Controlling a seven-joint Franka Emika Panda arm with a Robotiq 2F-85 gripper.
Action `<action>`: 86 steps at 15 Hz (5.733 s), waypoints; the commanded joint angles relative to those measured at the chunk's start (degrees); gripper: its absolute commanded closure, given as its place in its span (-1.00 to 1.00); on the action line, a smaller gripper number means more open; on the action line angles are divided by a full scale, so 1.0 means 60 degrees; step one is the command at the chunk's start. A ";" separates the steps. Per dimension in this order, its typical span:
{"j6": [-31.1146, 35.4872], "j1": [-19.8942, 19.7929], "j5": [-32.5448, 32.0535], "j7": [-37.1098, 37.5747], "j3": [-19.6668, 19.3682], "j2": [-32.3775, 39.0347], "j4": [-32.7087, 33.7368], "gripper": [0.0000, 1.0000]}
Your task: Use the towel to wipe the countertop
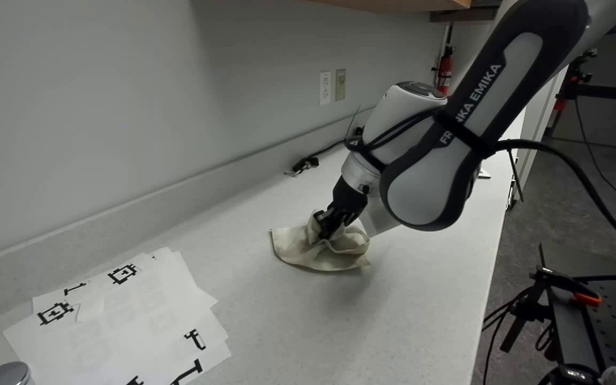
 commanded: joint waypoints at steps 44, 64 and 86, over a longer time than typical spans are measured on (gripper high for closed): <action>0.0185 -0.0758 0.0155 -0.0127 0.1039 0.0558 0.0484 0.95; 0.0828 -0.0776 0.0802 0.0180 -0.0464 0.0531 -0.0297 0.95; 0.1035 -0.0998 0.0308 -0.0180 0.0234 0.0366 -0.0340 0.95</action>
